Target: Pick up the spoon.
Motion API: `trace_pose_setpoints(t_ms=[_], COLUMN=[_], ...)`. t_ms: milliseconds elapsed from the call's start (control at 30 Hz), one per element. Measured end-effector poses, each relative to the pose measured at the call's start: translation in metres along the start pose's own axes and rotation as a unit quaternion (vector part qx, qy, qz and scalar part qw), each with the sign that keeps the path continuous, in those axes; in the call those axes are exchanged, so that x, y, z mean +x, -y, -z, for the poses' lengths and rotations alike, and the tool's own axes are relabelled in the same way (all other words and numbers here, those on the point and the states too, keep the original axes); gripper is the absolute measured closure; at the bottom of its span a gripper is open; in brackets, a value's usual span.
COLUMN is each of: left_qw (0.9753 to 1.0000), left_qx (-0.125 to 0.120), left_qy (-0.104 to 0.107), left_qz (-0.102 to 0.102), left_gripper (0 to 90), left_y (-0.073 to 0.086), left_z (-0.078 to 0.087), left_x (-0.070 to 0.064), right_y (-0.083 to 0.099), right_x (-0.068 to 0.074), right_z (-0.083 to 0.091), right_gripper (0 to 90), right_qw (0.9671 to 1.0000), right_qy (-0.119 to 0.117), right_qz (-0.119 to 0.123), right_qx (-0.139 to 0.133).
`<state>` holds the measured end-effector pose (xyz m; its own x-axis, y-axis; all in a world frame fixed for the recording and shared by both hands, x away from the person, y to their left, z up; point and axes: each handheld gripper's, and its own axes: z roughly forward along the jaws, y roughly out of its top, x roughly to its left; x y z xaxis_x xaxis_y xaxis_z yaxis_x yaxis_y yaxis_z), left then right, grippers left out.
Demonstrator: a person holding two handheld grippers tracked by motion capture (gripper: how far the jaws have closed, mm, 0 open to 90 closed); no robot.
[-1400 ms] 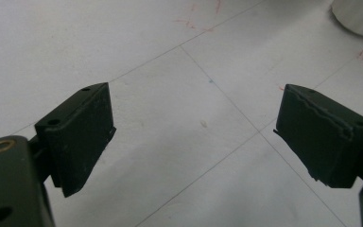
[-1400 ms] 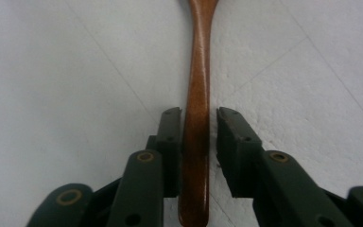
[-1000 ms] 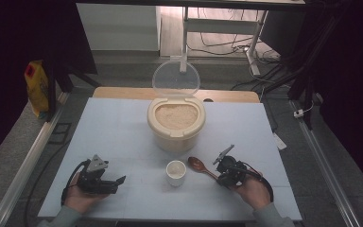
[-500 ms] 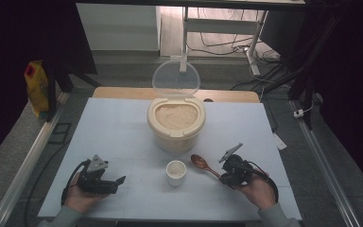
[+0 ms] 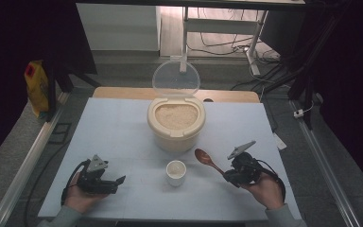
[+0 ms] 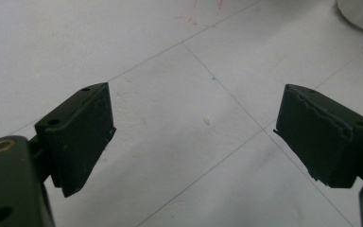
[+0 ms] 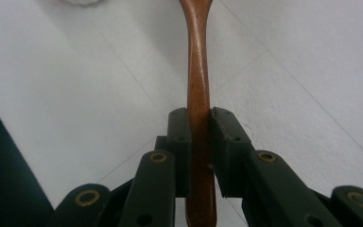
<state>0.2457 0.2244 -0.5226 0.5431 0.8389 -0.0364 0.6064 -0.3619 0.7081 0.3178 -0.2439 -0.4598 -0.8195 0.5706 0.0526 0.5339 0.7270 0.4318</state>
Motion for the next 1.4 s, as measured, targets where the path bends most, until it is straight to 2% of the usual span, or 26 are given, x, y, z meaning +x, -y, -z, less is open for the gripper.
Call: trace_pose_setpoints(t_ms=[300, 467, 533, 867, 1033, 1067, 1200, 1367, 1400], left_qw=[1.0000, 1.0000, 1.0000, 0.9999, 0.9997, 0.9995, 0.9982, 0.9945, 0.9932], left_qx=[-0.002, -0.002, -0.003, -0.010, -0.014, -0.015, -0.027, -0.040, -0.043], left_qy=[0.000, 0.000, 0.001, 0.011, 0.018, 0.022, 0.036, 0.064, 0.074], left_qz=[-0.002, -0.002, -0.002, -0.005, -0.012, -0.015, -0.039, -0.072, -0.079], left_gripper=[11.9, 11.9, 11.9, 12.5, 13.4, 14.6, 15.7, 16.3, 16.4], left_y=[0.000, -0.001, -0.001, -0.006, -0.009, -0.011, -0.022, -0.038, -0.044], left_z=[0.001, 0.001, 0.001, 0.006, 0.009, 0.010, 0.020, 0.031, 0.034], left_x=[0.000, 0.000, 0.000, -0.002, -0.004, -0.005, -0.014, -0.030, -0.035], right_y=[-0.002, -0.007, -0.011, -0.029, -0.040, -0.044, -0.052, -0.059, -0.060], right_x=[0.009, 0.018, 0.024, 0.040, 0.050, 0.054, 0.061, 0.066, 0.067], right_z=[0.018, 0.027, 0.030, 0.023, 0.016, 0.013, 0.009, 0.002, 0.001], right_gripper=[77.9, 77.9, 77.9, 77.8, 77.8, 77.8, 77.8, 77.8, 77.9], right_qw=[0.9994, 0.9982, 0.9970, 0.9939, 0.9903, 0.9888, 0.9862, 0.9838, 0.9834], right_qy=[-0.009, -0.013, -0.016, -0.029, -0.038, -0.039, -0.043, -0.047, -0.048], right_qz=[0.024, 0.044, 0.059, 0.098, 0.128, 0.139, 0.156, 0.170, 0.173], right_qx=[-0.026, -0.040, -0.049, -0.043, -0.039, -0.036, -0.034, -0.029, -0.025])
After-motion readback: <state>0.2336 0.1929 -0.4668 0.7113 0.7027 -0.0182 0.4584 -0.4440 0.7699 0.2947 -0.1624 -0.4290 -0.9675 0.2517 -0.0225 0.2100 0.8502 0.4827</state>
